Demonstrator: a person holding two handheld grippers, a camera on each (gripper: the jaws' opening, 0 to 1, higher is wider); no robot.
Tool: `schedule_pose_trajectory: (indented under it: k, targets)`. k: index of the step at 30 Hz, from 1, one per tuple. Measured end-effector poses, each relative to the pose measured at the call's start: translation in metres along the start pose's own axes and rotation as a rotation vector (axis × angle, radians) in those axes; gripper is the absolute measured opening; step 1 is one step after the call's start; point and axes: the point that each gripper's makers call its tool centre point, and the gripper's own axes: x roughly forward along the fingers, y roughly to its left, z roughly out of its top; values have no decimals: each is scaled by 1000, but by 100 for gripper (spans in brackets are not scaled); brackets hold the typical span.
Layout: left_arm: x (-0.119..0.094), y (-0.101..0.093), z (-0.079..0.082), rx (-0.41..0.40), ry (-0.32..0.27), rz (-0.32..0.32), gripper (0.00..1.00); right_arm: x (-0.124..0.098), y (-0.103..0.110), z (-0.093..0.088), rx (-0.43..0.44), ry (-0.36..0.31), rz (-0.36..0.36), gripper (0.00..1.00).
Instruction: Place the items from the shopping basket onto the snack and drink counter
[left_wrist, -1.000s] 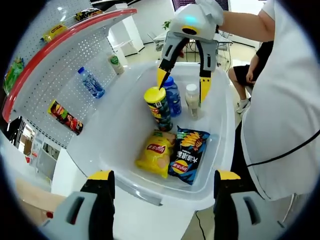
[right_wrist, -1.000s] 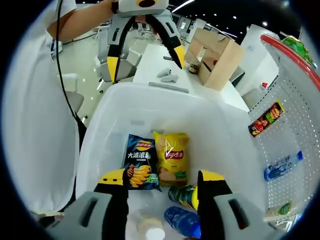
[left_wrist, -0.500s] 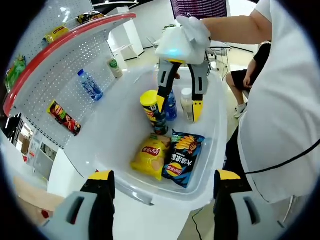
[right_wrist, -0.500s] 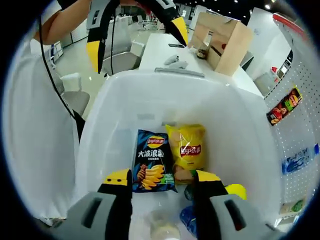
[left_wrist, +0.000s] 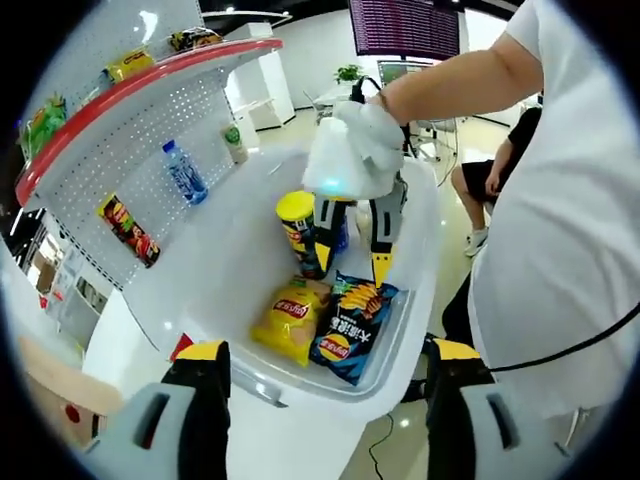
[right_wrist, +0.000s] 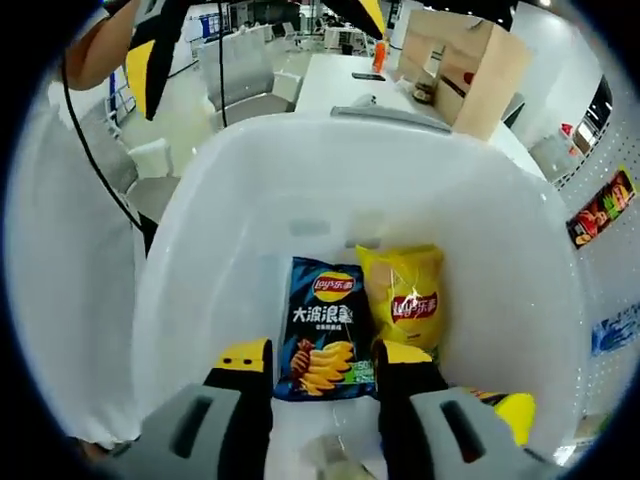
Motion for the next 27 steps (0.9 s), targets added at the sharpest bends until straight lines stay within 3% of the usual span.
schedule_pose_trajectory:
  k: [10, 15, 21, 24, 27]
  targets:
    - [0, -2, 0, -20, -19, -5, 80, 36, 8, -9, 7, 54, 26, 62]
    - [4, -1, -6, -12, 5, -3, 80, 53, 11, -16, -12, 81, 37, 67]
    - [4, -1, -7, -26, -7, 2, 80, 72, 13, -21, -27, 99, 34, 70]
    - [3, -1, -7, -34, -12, 3, 80, 83, 14, -26, -96, 124, 34, 73]
    - [3, -2, -10, -39, -7, 4, 80, 92, 11, -31, -74, 138, 35, 73]
